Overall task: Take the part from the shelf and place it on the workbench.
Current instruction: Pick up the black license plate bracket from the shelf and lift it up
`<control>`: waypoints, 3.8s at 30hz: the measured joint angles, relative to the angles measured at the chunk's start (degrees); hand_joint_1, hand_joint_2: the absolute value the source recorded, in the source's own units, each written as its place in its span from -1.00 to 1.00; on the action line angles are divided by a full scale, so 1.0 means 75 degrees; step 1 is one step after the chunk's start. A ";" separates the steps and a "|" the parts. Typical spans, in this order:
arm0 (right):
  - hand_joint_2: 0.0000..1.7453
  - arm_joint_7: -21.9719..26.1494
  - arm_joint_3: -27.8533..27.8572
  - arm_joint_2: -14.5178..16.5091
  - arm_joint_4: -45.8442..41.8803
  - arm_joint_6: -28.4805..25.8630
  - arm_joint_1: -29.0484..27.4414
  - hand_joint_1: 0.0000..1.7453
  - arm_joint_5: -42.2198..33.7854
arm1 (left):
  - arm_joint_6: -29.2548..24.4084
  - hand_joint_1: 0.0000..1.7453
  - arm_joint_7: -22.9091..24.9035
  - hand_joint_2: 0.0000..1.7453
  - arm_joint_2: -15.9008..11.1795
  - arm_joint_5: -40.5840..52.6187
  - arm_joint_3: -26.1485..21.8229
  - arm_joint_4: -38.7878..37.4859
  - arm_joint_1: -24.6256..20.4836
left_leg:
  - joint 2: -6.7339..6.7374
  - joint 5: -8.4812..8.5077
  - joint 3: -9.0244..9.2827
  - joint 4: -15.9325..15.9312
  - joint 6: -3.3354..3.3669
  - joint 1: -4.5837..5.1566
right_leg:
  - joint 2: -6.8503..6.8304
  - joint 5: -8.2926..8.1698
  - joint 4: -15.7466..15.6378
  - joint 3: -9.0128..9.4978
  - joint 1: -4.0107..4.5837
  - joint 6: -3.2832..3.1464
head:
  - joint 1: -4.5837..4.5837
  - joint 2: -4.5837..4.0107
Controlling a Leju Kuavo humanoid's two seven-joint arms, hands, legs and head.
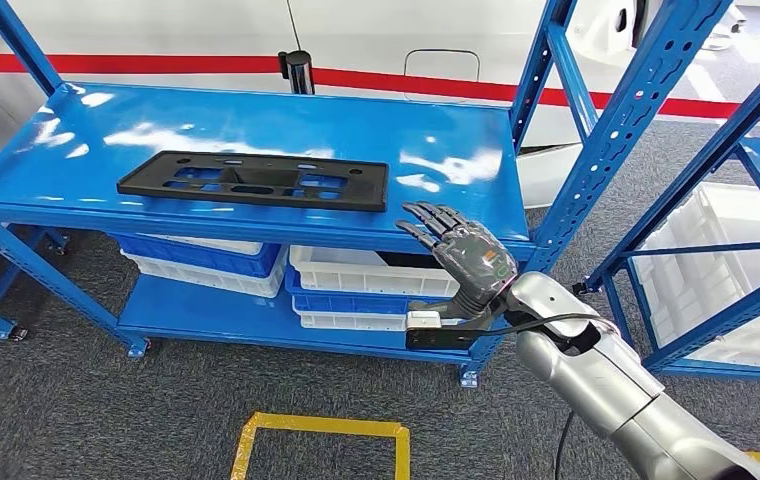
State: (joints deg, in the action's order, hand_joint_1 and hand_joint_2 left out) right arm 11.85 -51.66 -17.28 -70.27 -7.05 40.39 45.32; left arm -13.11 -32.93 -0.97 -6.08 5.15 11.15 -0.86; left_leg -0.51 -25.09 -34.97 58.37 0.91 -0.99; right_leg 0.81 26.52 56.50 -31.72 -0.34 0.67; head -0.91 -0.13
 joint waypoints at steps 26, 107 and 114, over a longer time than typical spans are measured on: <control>-1.00 -0.0079 -0.0199 -0.0101 0.0058 0.0123 0.0132 -1.00 0.0404 | 0.0102 -1.00 0.0112 -1.00 -0.0001 -0.0011 0.0028 0.0003 -0.0019 | -0.0007 0.0012 0.0238 -0.0225 0.0043 -0.0188 | -0.0052 0.0396 0.1633 -0.1021 -0.0243 0.0415 | 0.0023 0.0000; -1.00 0.0070 -0.0396 0.0290 0.0213 0.0305 0.0418 -1.00 0.0556 | 0.0045 -1.00 0.0223 -1.00 0.0038 -0.0018 0.0091 0.0017 -0.0113 | 0.0154 0.0006 -0.0009 0.0020 -0.0200 -0.0084 | -0.0163 -0.0037 0.0158 -0.0141 0.0027 -0.0029 | 0.0002 0.0000; 0.00 0.0242 -0.0401 0.0801 0.0361 -0.0099 0.0507 -1.00 0.0193 | -0.0035 -1.00 0.0197 -1.00 0.0038 -0.0011 0.0091 0.0030 -0.0125 | 0.0082 0.0022 -0.0034 0.0026 -0.0074 0.0049 | -0.0222 -0.0049 0.0111 -0.0134 0.0038 -0.0007 | 0.0007 0.0000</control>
State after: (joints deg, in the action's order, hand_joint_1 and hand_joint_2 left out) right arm 13.66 -54.67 -11.27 -67.57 -7.79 44.19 46.77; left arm -13.38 -31.46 -0.68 -6.16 5.84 11.37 -1.80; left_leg 0.11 -24.92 -35.22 58.56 0.35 -0.62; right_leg -0.85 26.15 57.33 -32.73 -0.06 0.62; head -0.85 -0.13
